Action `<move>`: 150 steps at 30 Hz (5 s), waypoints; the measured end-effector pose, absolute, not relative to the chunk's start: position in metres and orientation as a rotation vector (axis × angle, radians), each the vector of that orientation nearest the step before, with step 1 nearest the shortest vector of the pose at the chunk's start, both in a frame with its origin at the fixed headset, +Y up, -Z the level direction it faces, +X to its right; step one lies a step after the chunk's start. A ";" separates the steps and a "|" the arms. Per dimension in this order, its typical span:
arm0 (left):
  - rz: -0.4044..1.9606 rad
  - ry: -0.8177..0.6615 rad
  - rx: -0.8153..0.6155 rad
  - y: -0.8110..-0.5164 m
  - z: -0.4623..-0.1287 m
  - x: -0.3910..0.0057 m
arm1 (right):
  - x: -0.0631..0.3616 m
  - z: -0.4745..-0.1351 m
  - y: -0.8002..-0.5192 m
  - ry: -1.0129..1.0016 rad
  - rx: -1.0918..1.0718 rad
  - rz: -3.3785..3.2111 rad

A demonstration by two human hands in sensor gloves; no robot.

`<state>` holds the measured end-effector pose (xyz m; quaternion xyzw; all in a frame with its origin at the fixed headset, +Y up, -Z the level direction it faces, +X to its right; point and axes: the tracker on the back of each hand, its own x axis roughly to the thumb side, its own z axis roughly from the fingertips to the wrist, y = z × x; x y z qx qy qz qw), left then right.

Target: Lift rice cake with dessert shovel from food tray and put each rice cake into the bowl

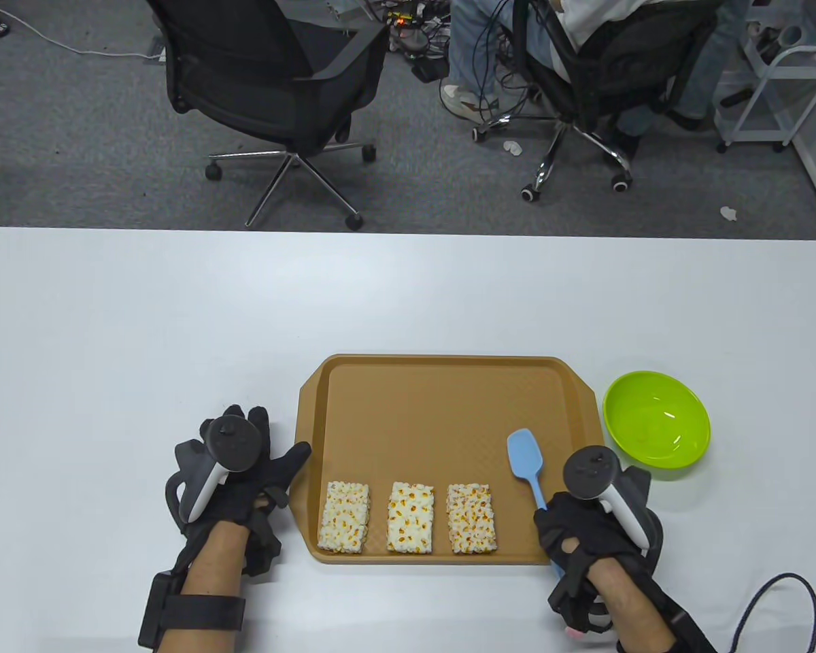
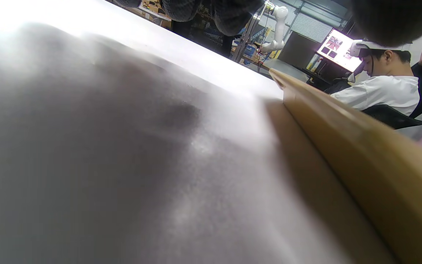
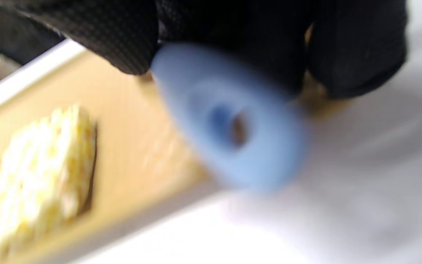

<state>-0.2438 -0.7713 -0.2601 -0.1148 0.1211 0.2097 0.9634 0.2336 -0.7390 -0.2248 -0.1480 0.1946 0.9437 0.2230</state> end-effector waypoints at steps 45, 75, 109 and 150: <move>0.366 0.304 -0.352 -0.775 -0.255 -0.205 | 0.271 -0.258 -0.742 0.257 0.118 2.681; 0.441 0.301 -0.390 -0.773 -0.255 -0.209 | 0.239 -0.249 -0.757 0.715 0.241 2.533; 0.469 0.296 -0.410 -0.772 -0.256 -0.211 | 0.290 -0.247 -0.724 0.384 -0.064 2.261; 0.481 0.294 -0.414 -0.773 -0.255 -0.212 | 0.372 -0.233 -0.717 0.076 -1.091 2.418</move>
